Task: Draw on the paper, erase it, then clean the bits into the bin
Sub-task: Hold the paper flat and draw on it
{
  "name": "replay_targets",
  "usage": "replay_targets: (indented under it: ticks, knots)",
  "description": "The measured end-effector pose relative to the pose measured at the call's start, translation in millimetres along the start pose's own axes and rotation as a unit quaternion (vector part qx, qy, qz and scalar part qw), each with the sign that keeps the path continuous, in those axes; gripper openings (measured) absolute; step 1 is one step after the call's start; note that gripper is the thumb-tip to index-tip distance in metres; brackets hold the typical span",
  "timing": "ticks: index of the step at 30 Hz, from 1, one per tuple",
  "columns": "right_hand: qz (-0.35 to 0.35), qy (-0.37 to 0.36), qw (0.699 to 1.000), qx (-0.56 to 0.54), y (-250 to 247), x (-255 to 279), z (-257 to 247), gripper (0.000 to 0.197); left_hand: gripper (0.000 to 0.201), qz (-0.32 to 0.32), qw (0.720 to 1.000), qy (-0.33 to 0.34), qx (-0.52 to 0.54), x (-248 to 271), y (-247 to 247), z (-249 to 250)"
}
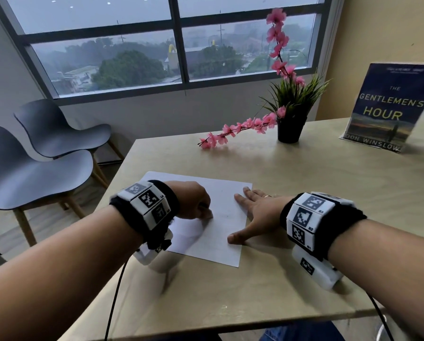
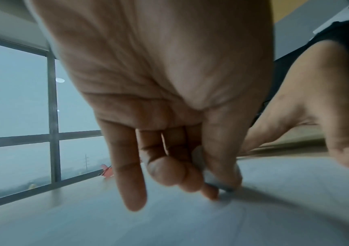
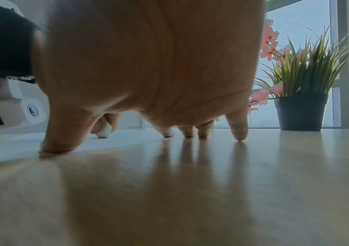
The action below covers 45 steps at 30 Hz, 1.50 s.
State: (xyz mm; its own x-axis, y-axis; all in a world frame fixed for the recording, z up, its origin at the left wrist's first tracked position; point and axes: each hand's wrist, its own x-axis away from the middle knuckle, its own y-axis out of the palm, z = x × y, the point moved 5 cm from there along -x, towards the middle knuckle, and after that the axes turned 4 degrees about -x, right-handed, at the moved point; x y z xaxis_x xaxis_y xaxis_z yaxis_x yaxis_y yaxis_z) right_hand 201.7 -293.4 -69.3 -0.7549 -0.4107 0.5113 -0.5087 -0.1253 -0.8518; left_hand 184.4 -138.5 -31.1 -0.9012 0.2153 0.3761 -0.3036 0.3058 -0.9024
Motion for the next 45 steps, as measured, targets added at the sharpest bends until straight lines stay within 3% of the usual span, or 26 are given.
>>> replay_targets:
  ticks: [4, 9, 14, 19, 28, 41, 45]
  knots:
    - [-0.002, 0.001, 1.0, 0.0, 0, 1, 0, 0.121, 0.03, -0.021, 0.999, 0.036, -0.006, 7, 11, 9]
    - [-0.001, -0.001, 1.0, 0.0, -1, 3, -2, 0.12, 0.03, 0.0, 1.0, 0.0, 0.004, 4, 7, -8]
    - [-0.002, -0.001, 1.0, -0.004, -1, 2, -2, 0.12, 0.026, -0.02, 0.999, 0.041, 0.004, 9, 14, 10]
    - [0.003, 0.002, 1.0, -0.003, 1, 1, -2, 0.12, 0.027, 0.002, 0.999, 0.023, 0.036, 3, 7, 5]
    - [0.006, 0.0, 1.0, 0.0, 0, 1, -2, 0.12, 0.029, -0.012, 0.999, 0.03, 0.016, 1, 0, 16]
    - [0.003, -0.001, 1.0, -0.003, 1, -1, 0, 0.122, 0.026, -0.027, 0.997, 0.076, -0.006, 5, 0, 39]
    - [0.005, 0.0, 1.0, 0.0, 1, -1, -1, 0.122, 0.031, -0.024, 0.999, 0.044, 0.007, 6, -2, 24]
